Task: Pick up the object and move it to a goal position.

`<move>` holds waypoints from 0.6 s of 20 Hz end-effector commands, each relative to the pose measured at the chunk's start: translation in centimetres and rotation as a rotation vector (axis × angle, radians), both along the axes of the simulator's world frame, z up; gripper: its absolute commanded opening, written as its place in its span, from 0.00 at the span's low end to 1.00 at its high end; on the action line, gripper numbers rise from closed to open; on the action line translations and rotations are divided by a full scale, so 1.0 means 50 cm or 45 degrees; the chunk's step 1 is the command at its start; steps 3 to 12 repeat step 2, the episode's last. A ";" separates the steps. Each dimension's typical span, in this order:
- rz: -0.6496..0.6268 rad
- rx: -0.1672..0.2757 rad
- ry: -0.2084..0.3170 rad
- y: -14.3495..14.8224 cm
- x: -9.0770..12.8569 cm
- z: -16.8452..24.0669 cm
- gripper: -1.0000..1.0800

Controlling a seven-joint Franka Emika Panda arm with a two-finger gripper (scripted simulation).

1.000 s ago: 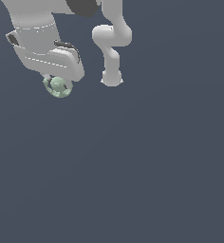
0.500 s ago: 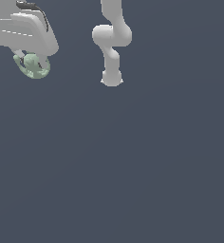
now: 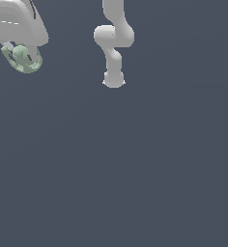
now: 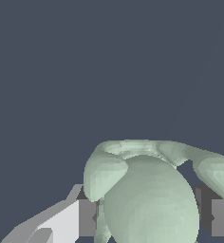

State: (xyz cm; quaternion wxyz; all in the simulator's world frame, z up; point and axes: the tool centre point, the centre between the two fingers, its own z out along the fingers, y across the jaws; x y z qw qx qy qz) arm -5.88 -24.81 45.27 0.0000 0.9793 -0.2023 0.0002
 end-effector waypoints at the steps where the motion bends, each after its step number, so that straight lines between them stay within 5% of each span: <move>1: 0.001 0.000 0.001 0.000 0.001 0.001 0.00; 12: 0.001 0.000 0.001 0.000 0.001 0.001 0.00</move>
